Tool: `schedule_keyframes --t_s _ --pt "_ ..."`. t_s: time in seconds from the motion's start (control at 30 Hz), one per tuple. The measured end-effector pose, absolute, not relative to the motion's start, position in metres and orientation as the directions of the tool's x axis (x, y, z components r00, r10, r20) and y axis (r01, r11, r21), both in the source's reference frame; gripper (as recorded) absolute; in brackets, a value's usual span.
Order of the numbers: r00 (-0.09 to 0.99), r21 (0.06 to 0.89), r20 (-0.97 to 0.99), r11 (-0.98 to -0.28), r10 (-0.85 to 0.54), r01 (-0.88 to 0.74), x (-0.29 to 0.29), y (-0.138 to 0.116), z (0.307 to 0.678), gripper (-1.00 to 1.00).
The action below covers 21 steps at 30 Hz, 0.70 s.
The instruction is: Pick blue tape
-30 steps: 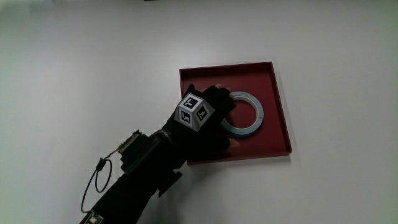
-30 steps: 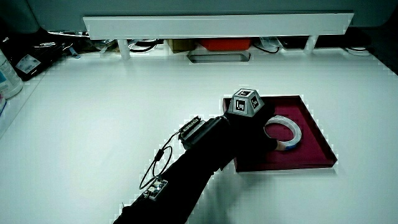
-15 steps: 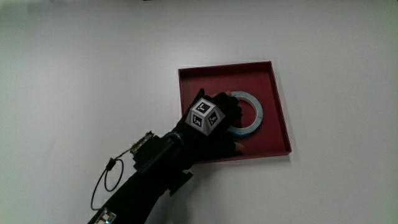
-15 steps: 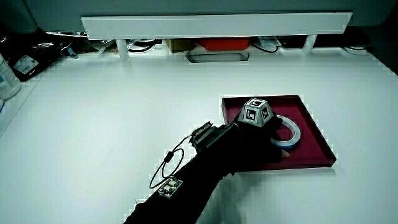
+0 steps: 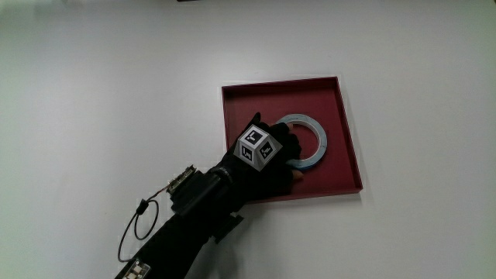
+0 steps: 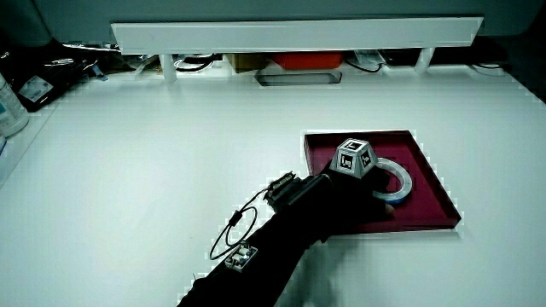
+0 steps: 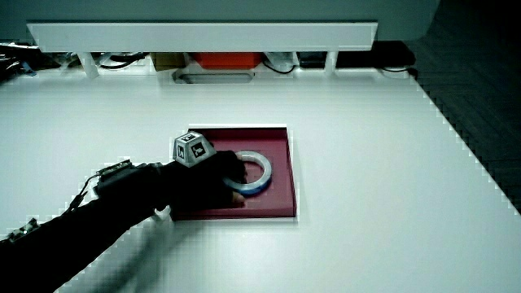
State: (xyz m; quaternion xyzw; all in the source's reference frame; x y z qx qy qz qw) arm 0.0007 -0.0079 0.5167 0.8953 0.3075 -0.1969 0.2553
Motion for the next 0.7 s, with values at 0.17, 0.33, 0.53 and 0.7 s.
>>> schedule_keyframes --t_s 0.17,0.33,0.53,0.7 --pt "0.726 0.318 -0.507 -0.682 0.465 0.659 0.003 -0.007 0.515 0.87" --pt "0.72 0.296 -0.513 -0.691 0.467 0.66 0.002 -0.007 0.512 1.0" --pt "0.708 0.279 -0.523 -0.689 0.475 0.669 0.003 -0.006 0.511 1.0" --pt "0.705 0.279 -0.524 -0.685 0.478 0.672 0.003 -0.005 0.507 1.0"
